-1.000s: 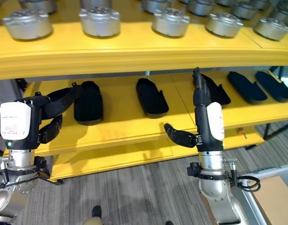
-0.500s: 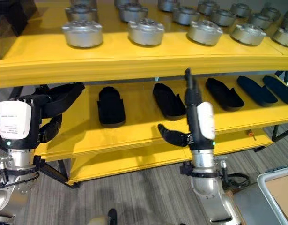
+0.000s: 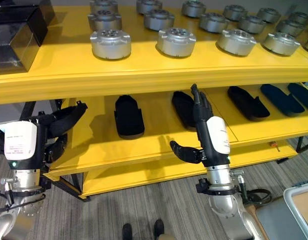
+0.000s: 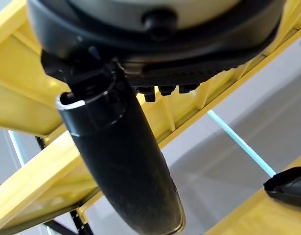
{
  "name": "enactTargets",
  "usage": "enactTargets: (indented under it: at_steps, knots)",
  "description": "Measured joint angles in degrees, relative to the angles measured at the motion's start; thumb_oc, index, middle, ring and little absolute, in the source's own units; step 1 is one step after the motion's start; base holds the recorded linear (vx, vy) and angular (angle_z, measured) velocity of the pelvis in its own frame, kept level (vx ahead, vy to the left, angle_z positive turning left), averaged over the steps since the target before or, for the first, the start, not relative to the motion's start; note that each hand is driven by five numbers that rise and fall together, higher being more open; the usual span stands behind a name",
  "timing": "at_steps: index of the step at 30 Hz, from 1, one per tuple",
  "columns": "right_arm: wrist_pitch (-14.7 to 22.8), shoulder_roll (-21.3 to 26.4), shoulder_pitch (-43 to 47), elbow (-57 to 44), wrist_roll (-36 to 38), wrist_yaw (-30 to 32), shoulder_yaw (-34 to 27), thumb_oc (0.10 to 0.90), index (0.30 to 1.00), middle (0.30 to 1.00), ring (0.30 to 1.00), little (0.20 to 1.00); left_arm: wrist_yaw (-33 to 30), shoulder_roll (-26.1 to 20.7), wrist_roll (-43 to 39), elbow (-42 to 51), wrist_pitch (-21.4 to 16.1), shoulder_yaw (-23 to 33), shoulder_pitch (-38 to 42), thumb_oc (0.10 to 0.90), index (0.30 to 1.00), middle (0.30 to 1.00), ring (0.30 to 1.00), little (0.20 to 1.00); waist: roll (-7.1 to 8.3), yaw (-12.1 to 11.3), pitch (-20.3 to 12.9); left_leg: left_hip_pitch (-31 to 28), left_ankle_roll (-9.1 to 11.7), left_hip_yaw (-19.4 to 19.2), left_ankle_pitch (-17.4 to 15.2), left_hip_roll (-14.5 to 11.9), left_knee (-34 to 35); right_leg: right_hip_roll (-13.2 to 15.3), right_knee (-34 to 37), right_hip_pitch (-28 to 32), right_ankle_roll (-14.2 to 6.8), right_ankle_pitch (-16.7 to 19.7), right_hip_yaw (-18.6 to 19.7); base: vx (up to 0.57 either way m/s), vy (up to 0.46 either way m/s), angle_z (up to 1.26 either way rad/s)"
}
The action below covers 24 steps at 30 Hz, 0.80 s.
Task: Move parts from the plastic box to the shelf.
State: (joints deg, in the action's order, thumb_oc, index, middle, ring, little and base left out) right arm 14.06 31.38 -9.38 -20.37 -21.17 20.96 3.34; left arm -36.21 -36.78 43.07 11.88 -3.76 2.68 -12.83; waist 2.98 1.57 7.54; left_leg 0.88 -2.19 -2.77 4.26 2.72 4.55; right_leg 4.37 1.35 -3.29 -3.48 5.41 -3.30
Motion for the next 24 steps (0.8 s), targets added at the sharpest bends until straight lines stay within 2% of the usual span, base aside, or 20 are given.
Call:
enactTargets:
  at_steps: [3, 7, 10, 11, 12, 13, 14, 15, 16, 17, 18, 19, 21, 22, 24]
  knots:
    - [0.4, 0.6, -1.0, -0.3, 1.0, -0.7, -0.1, 0.900, 1.000, 1.000, 1.000, 1.000, 1.0, 0.0, 0.0, 0.1, -0.6, -0.1, -0.4, 0.400, 0.300, 0.300, 0.300, 0.300, -0.02, 0.1, -0.1, -0.1, 0.7, 0.4, -0.2, -0.8, -0.1, -0.8, 1.3, 0.9, 0.6, 0.4, -0.7, 0.01, -0.126, 0.11]
    - [3.2, 1.2, -2.1, -0.3, 1.0, -1.8, 0.1, 0.900, 1.000, 1.000, 1.000, 1.000, 1.8, 0.1, -0.1, 0.0, -0.7, -0.2, -0.3, 0.400, 0.300, 0.300, 0.300, 0.300, -0.03, 1.0, 0.0, 0.7, 2.1, 2.1, 0.4, -1.7, -1.3, -2.3, 3.4, 2.8, 1.5, 0.6, -2.6, -0.06, -0.133, 0.22]
    - [3.1, 2.4, -1.8, -0.5, 1.2, -1.7, 0.1, 0.900, 1.000, 1.000, 1.000, 1.000, 2.0, 0.1, -0.1, -0.1, -1.2, -0.8, 0.8, 0.400, 0.300, 0.300, 0.300, 0.300, 0.24, 1.5, 0.3, 4.6, 4.3, 3.3, -0.3, -1.6, -7.6, -1.6, 2.8, 2.4, 2.6, -0.5, -4.6, -0.05, -0.044, 0.37]
    - [2.9, 3.1, -1.3, -0.4, 1.8, -1.8, 0.0, 0.900, 1.000, 1.000, 1.000, 1.000, 2.0, 0.1, -0.1, -0.1, -1.7, -0.8, 0.9, 0.400, 0.300, 0.300, 0.300, 0.300, -0.14, 1.2, 1.0, 5.3, 5.0, 4.3, -0.8, -1.9, -9.8, -1.9, 1.7, 2.3, 3.6, -1.3, -5.2, -0.01, -0.019, 0.23]
    - [2.6, 3.2, -0.9, -0.3, 2.3, -1.8, 0.0, 0.900, 1.000, 1.000, 1.000, 1.000, 2.0, 0.1, -0.1, 0.0, -1.7, -0.8, 0.9, 0.400, 0.300, 0.300, 0.300, 0.300, -0.25, 1.0, 1.4, 5.5, 6.2, 5.5, -1.5, -2.1, -10.9, -1.9, 1.1, 2.2, 4.2, -1.6, -5.1, 0.01, 0.063, 0.11]
    - [2.2, 3.1, -0.5, -0.3, 2.4, -1.8, -0.1, 0.900, 1.000, 1.000, 1.000, 1.000, 2.0, -0.1, -0.1, -0.1, -1.9, -0.8, 1.0, 0.400, 0.300, 0.300, 0.300, 0.300, 0.27, 1.0, 1.9, 6.6, 6.2, 5.4, -4.3, -2.8, -14.3, -1.4, 1.2, 2.1, 5.2, -1.3, -5.7, 0.04, 0.066, 0.01]
    - [1.9, 2.6, -0.4, -0.4, 3.3, -1.8, -0.3, 0.900, 1.000, 1.000, 1.000, 1.000, 1.9, -0.1, -0.2, -0.1, -2.1, -0.6, 1.3, 0.400, 0.300, 0.300, 0.300, 0.300, 1.21, 1.2, 2.6, 8.3, 5.0, 4.5, -6.9, -4.1, -18.7, -0.4, 0.7, 1.8, 5.6, -1.6, -5.8, 0.07, 0.175, 0.15]
    - [1.9, 2.5, -0.6, -0.3, 3.4, -1.8, -0.7, 0.900, 1.000, 1.000, 1.000, 1.000, 1.9, -0.1, -0.1, -0.7, -2.6, -0.7, 2.1, 0.400, 0.300, 0.300, 0.300, 0.300, 2.06, 1.6, 3.0, 9.4, 6.3, 4.8, -8.1, -5.7, -21.7, 0.4, 1.0, 1.8, 5.8, -1.1, -6.8, 0.08, 0.105, 0.23]
    - [1.7, 2.5, -0.7, -0.4, 3.4, -1.8, -1.2, 0.900, 1.000, 1.000, 1.000, 1.000, 2.1, -0.1, -0.2, -1.0, -2.6, -0.8, 3.0, 0.400, 0.300, 0.300, 0.300, 0.300, 2.36, 1.9, 3.2, 9.7, 6.5, 4.5, -8.5, -7.9, -22.9, 0.6, 1.3, 1.6, 5.6, -1.1, -7.3, 0.11, 0.167, 0.37]
    - [1.0, 2.2, -0.5, -0.3, 3.5, -1.6, -2.6, 0.900, 1.000, 1.000, 1.000, 1.000, 2.0, 0.0, -1.3, -1.1, -2.6, -1.2, 4.8, 0.400, 0.300, 0.300, 0.300, 0.300, 2.17, 3.2, 3.6, 8.4, 7.8, 3.2, -8.1, -16.2, -17.9, 0.3, -0.1, 0.2, 5.0, -1.3, -7.6, 0.10, 0.112, 0.16]
    - [0.5, 1.7, -0.4, -0.2, 3.7, -1.6, -3.1, 0.900, 1.000, 1.000, 1.000, 1.000, 2.0, 0.2, -1.8, -1.1, -2.7, -1.8, 5.3, 0.400, 0.300, 0.300, 0.300, 0.300, 1.64, 3.2, 3.8, 5.8, 8.8, 3.0, -7.4, -18.4, -13.3, 0.6, -1.1, -0.4, 4.4, -1.5, -6.9, 0.15, 0.159, 0.02]
    - [0.4, 1.5, -0.4, -0.2, 3.9, -1.6, -3.7, 0.900, 1.000, 1.000, 1.000, 1.000, 2.0, 0.2, -2.0, -1.1, -2.7, -2.8, 5.4, 0.400, 0.300, 0.300, 0.300, 0.300, 0.70, 3.5, 3.8, 3.2, 8.9, 2.5, -6.8, -18.5, -9.6, 1.1, -1.3, -0.4, 3.4, -1.3, -6.4, 0.12, 0.129, -0.09]
    - [0.4, 2.2, -0.4, -0.5, 3.9, -1.4, -5.0, 0.900, 1.000, 1.000, 1.000, 1.000, 2.3, 0.5, -1.9, -0.7, -3.0, -4.4, 5.7, 0.400, 0.300, 0.300, 0.300, 0.300, -3.08, 5.0, 3.6, 0.8, 8.3, -0.4, -5.9, -18.1, -6.6, 1.2, -1.4, -0.4, 1.1, -1.0, -6.9, 0.10, 0.095, 0.05]
    - [0.1, 2.1, -0.6, -0.6, 3.9, -1.1, -5.1, 0.900, 1.000, 1.000, 1.000, 1.000, 2.4, 0.8, -1.9, -0.5, -3.3, -4.9, 5.9, 0.400, 0.300, 0.300, 0.300, 0.300, -4.23, 4.6, 3.7, -0.8, 11.1, -0.1, -3.8, -17.3, -4.3, 1.8, -1.5, -0.5, -0.4, -0.4, -6.1, 0.07, 0.066, -0.06]
    - [-0.1, 2.1, -2.6, -1.3, 3.8, -1.3, -4.6, 0.900, 1.000, 1.000, 1.000, 1.000, 2.9, 1.3, -1.9, 0.0, -3.4, -5.0, 5.9, 0.400, 0.300, 0.300, 0.300, 0.300, -3.24, 4.7, 3.2, -1.9, 9.5, -0.5, -3.2, -13.8, -2.8, 4.6, -1.1, -0.4, -1.6, -0.3, -4.2, 0.07, 0.076, 0.07]
